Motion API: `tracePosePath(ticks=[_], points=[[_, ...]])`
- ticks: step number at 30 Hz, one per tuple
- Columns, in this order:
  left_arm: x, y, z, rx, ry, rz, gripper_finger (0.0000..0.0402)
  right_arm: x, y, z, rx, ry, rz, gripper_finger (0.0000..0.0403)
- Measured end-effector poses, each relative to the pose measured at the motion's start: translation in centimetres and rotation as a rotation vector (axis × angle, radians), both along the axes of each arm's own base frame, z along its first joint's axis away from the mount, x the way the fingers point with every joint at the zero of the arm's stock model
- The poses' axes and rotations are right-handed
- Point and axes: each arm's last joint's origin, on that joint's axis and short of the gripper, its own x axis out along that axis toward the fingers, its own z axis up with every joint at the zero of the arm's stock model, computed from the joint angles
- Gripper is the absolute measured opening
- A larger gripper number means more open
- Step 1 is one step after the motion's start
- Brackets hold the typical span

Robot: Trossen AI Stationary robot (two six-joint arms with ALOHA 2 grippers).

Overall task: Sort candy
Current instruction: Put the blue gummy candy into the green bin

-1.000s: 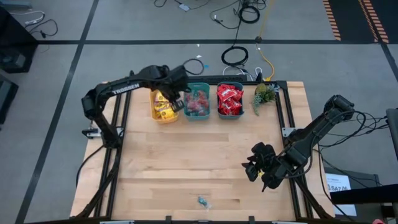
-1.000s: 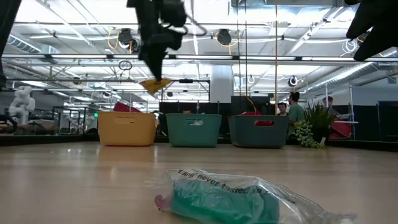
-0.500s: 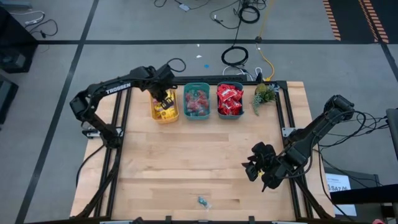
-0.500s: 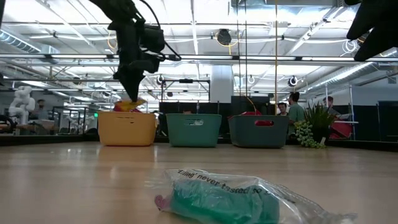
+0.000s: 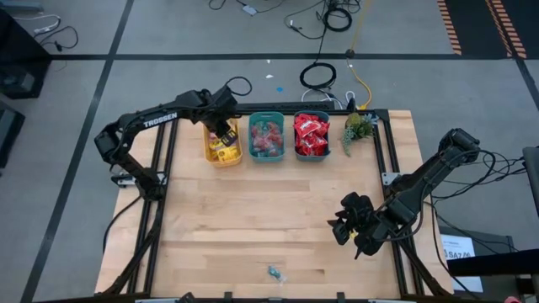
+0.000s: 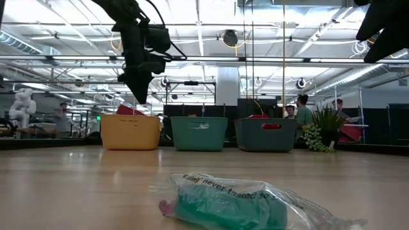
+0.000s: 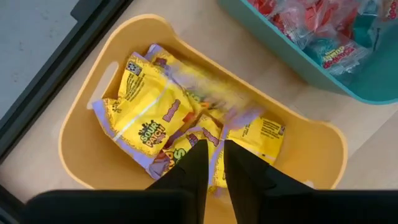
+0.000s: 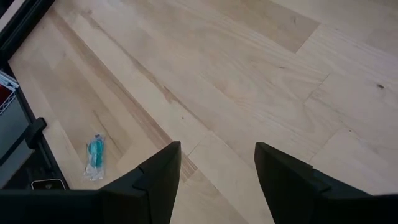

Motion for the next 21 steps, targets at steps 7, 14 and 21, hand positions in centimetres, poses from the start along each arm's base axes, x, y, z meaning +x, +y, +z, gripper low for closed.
tracePosePath(ticks=[7, 14, 21], points=[[0.0, 0.0, 0.0, -0.002, -0.002, -0.001, 0.0083, 0.0, 0.0, 0.0, 0.001, 0.000, 0.000, 0.0196], [0.2, -0.4, 0.0, -0.006, 0.001, -0.015, 0.0085, 0.0, 0.0, 0.0, 0.001, 0.000, 0.000, 0.0196], [1.6, -2.3, 0.1, -0.008, -0.016, -0.069, 0.0084, 0.0, 0.0, 0.0, 0.001, -0.001, 0.000, 0.0196]])
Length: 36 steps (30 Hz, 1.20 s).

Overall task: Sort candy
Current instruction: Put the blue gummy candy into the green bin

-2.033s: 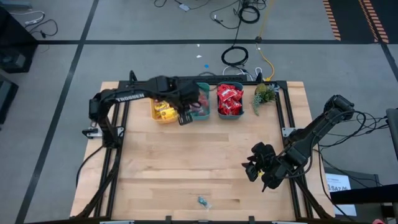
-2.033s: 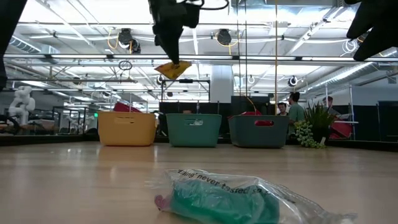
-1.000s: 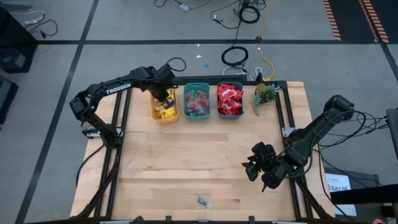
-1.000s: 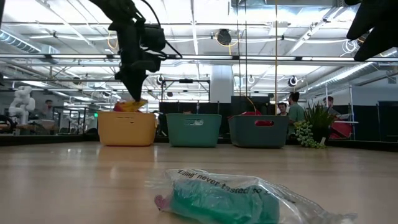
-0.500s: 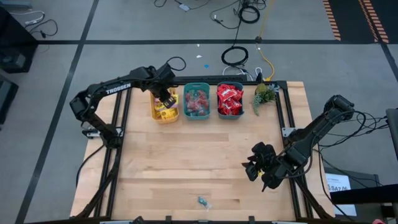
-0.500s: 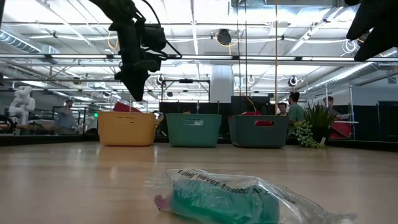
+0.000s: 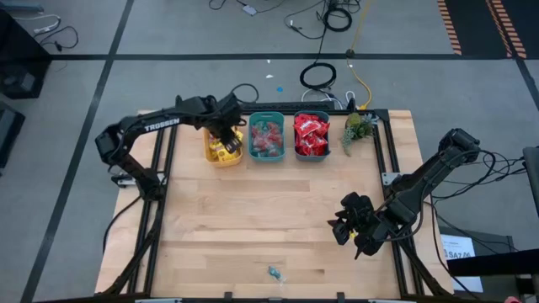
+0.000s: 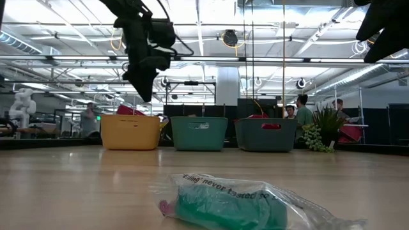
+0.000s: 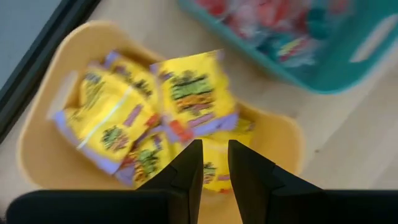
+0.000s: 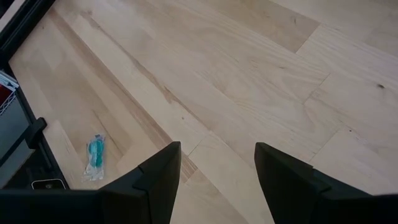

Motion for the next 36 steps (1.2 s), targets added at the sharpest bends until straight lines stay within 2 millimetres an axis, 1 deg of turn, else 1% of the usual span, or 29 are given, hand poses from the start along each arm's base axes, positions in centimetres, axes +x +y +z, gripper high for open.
tracePosePath(ticks=[3, 7, 11, 15, 18, 23, 27, 31, 36], points=[[1.1, -1.3, 0.3, 0.024, -0.042, -0.056, 0.0084, 0.0, 0.0, 0.0, 0.000, 0.000, 0.000, 0.0196], [2.7, -3.7, 0.6, 0.051, -0.100, -0.174, 0.0084, 0.0, 0.0, 0.0, 0.003, -0.003, 0.000, 0.0196], [4.3, -7.0, 0.8, 0.026, -0.154, -0.331, 0.0084, 0.1, 0.1, 0.0, 0.008, -0.008, 0.000, 0.0196], [5.5, -11.2, 1.0, 0.022, -0.193, -0.471, 0.0083, 0.1, 0.1, 0.1, 0.011, -0.011, 0.000, 0.0196], [6.3, -15.1, 1.2, 0.028, -0.249, -0.596, 0.0083, 0.1, 0.1, 0.1, 0.010, -0.010, 0.002, 0.0196], [7.1, -22.0, 2.2, 0.099, -0.426, -0.774, 0.0083, 0.1, 0.1, 0.1, -0.012, -0.005, 0.035, 0.0196], [7.2, -25.8, 3.2, 0.118, -0.578, -0.867, 0.0083, 0.1, 0.2, 0.1, -0.015, 0.003, 0.062, 0.0196], [7.0, -28.2, 3.9, 0.106, -0.681, -0.922, 0.0083, 0.1, 0.3, 0.0, 0.004, 0.029, 0.093, 0.0196], [6.6, -29.7, 4.3, 0.109, -0.730, -0.979, 0.0083, 0.0, 0.5, 0.1, 0.016, 0.031, 0.115, 0.0196]])
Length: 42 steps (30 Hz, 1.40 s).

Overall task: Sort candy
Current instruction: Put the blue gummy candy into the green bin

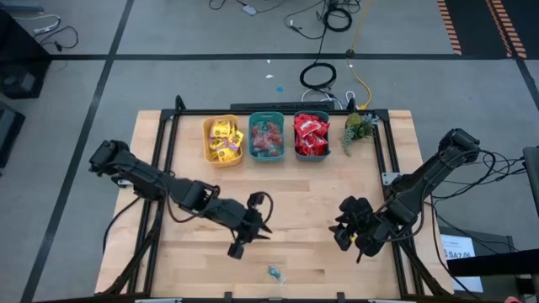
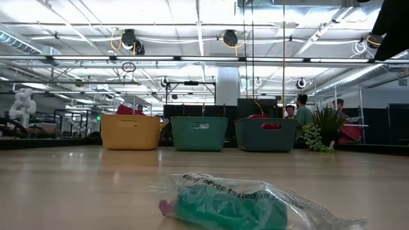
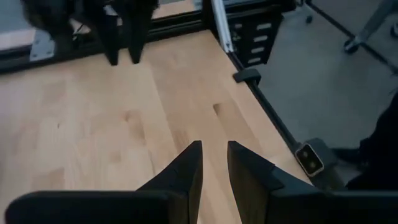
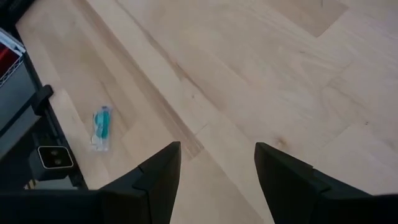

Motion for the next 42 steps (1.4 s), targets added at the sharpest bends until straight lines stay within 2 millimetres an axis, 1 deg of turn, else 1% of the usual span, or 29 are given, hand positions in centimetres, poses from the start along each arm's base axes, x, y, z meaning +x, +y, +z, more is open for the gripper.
tracePosePath(ticks=[3, 7, 9, 11, 14, 16, 22, 26, 31, 37, 39, 42], points=[[0.1, -1.2, -1.0, 0.038, 0.015, -0.046, 0.0083, 0.0, 0.0, 0.0, 0.005, -0.002, 0.002, 0.0196], [0.9, -2.9, -3.7, 0.108, 0.066, -0.094, 0.0083, 0.1, 0.1, 0.1, 0.016, -0.014, 0.002, 0.0196], [1.3, -3.5, -5.1, 0.145, 0.096, -0.081, 0.0083, 0.2, 0.2, 0.1, 0.028, -0.023, 0.003, 0.0196], [2.0, -4.2, -6.0, 0.169, 0.110, -0.072, 0.0083, 0.2, 0.3, 0.2, 0.034, -0.022, 0.006, 0.0196], [3.2, -5.0, -6.3, 0.183, 0.120, -0.066, 0.0084, 0.2, 0.3, 0.1, 0.048, -0.011, 0.015, 0.0196], [3.9, -5.3, -6.4, 0.205, 0.163, -0.068, 0.0089, 0.2, 0.3, 0.1, 0.050, -0.010, 0.017, 0.0196], [6.2, -6.6, -6.6, 0.263, 0.276, -0.074, 0.0121, 0.0, 0.6, 0.2, 0.053, -0.013, 0.028, 0.0196], [7.4, -7.6, -7.7, 0.268, 0.307, -0.101, 0.0139, -0.1, 0.7, 0.2, 0.054, -0.015, 0.036, 0.0196], [7.5, -9.0, -9.0, 0.261, 0.330, -0.214, 0.0141, -0.1, 0.8, 0.2, 0.058, -0.018, 0.036, 0.0196], [6.9, -10.8, -10.8, 0.288, 0.354, -0.252, 0.0141, -0.1, 0.8, 0.2, 0.057, -0.018, 0.036, 0.0196], [6.9, -11.1, -11.6, 0.311, 0.363, -0.238, 0.0141, -0.1, 0.8, 0.2, 0.058, -0.019, 0.036, 0.0196], [7.1, -11.4, -13.4, 0.334, 0.394, -0.235, 0.0141, -0.1, 0.8, 0.2, 0.059, -0.019, 0.035, 0.0196]])
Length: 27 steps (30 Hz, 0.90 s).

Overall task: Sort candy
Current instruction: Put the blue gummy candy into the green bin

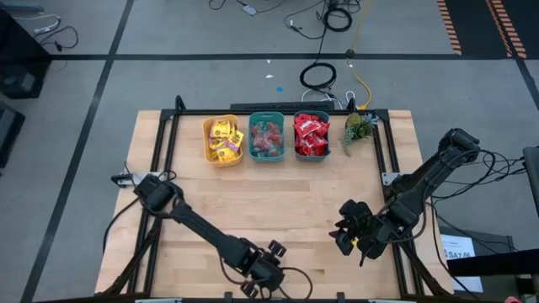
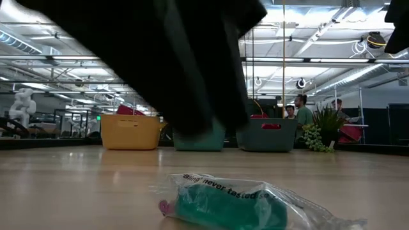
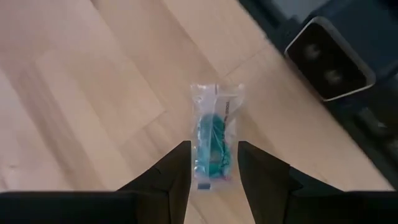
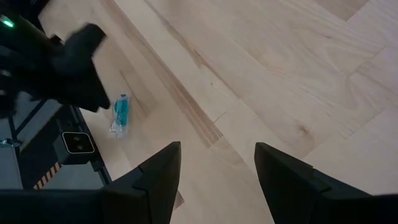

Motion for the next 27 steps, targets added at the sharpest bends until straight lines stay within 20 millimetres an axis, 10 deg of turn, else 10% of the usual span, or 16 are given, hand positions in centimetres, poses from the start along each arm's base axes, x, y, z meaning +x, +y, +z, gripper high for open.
tracePosePath(ticks=[13, 17, 27], points=[[0.6, -0.6, -4.3, 0.037, 0.055, -0.001, 0.0093, 0.1, 0.4, 0.2, 0.028, -0.030, 0.011, 0.0196], [0.4, -0.4, -3.1, 0.028, 0.039, 0.004, 0.0016, -0.1, 0.6, 0.2, 0.028, -0.031, 0.017, 0.0196], [1.0, 3.8, 5.3, -0.001, -0.147, 0.153, 0.0004, -0.2, 0.7, 0.2, 0.021, -0.033, 0.021, 0.0196]])
